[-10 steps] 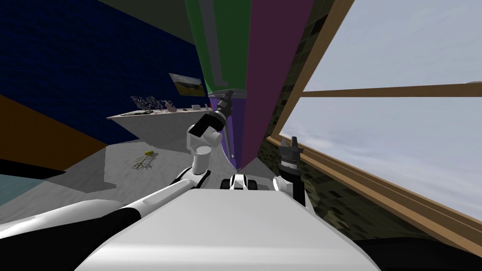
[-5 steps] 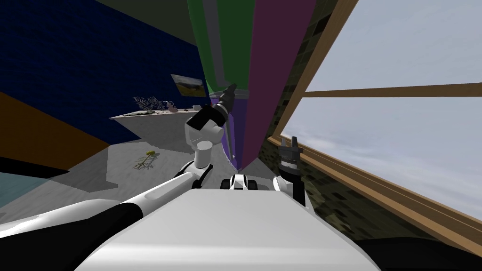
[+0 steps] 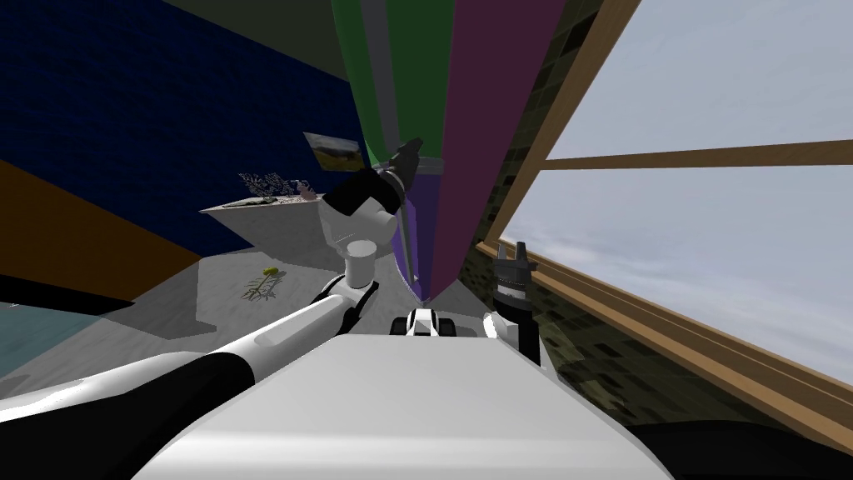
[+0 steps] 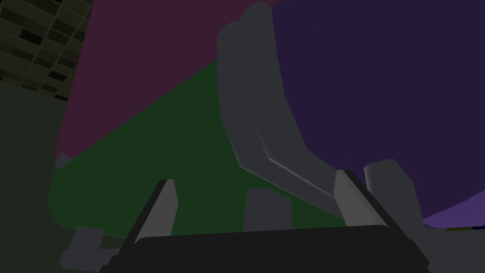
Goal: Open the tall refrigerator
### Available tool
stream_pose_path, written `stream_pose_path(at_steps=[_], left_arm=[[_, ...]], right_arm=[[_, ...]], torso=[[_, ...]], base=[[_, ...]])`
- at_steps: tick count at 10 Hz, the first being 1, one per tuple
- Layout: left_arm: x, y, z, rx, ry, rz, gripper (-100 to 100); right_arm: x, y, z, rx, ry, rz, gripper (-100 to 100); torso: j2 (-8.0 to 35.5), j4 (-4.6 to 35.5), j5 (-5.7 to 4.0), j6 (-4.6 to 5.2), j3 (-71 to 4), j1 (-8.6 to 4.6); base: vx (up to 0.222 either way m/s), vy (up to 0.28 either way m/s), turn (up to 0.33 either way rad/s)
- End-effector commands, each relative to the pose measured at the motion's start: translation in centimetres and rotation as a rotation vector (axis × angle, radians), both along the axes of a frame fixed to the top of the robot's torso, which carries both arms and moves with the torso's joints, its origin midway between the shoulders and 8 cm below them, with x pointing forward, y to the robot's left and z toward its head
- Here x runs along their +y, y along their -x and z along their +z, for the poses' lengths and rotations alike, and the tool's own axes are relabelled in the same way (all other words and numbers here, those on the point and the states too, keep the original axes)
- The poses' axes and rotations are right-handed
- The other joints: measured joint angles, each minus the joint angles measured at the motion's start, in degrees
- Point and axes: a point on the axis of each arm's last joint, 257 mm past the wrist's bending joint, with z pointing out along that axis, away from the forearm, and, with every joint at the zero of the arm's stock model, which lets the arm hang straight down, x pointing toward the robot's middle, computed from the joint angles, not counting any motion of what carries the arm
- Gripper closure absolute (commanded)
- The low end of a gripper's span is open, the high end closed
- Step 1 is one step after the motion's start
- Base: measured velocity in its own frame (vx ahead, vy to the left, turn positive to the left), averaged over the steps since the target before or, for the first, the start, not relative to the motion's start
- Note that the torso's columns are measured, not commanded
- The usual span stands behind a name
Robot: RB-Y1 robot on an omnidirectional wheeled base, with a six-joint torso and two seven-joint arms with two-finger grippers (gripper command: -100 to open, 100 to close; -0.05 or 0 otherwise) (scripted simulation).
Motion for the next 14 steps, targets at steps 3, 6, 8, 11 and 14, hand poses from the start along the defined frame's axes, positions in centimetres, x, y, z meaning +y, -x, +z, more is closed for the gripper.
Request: stream_pose_path(at_steps=[3, 6, 8, 11, 14], left_arm=[[0.5, 0.1, 2.1, -0.016, -0.064, 0.067, -100], [0.8, 0.2, 3.2, -0.021, -0.102, 0.108, -100], [1.1, 0.3, 3.9, -0.026, -0.125, 0.133, -100], [1.1, 0.8, 4.8, -0.023, -0.118, 0.126, -100], [1.0, 0.6, 4.3, -0.023, -0.118, 0.125, 100]], right_arm=[[0.0, 0.0, 0.0, 0.0, 0.0, 0.0, 0], [0.0, 0.0, 0.0, 0.0, 0.0, 0.0, 0], [0.0, 0.0, 0.0, 0.0, 0.0, 0.0, 0], [0.0, 0.0, 0.0, 0.0, 0.0, 0.0, 0], [0.0, 0.0, 0.0, 0.0, 0.0, 0.0, 0]], torso=[[0.0, 0.2, 0.19, -0.2, -0.1, 0.4], [-0.1, 0.6, 0.33, -0.39, -0.3, 0.77], [0.2, 0.0, 0.19, -0.12, 0.2, 0.44], [0.6, 0.0, -0.09, 0.01, 0.6, -0.34], [0.7, 0.0, 0.0, 0.03, 0.6, -0.04]], base=[[-0.005, 0.032, 0.005], [-0.007, 0.022, 0.023], [0.044, 0.057, 0.035], [0.064, 0.004, -0.011], [0.026, -0.009, 0.007]])
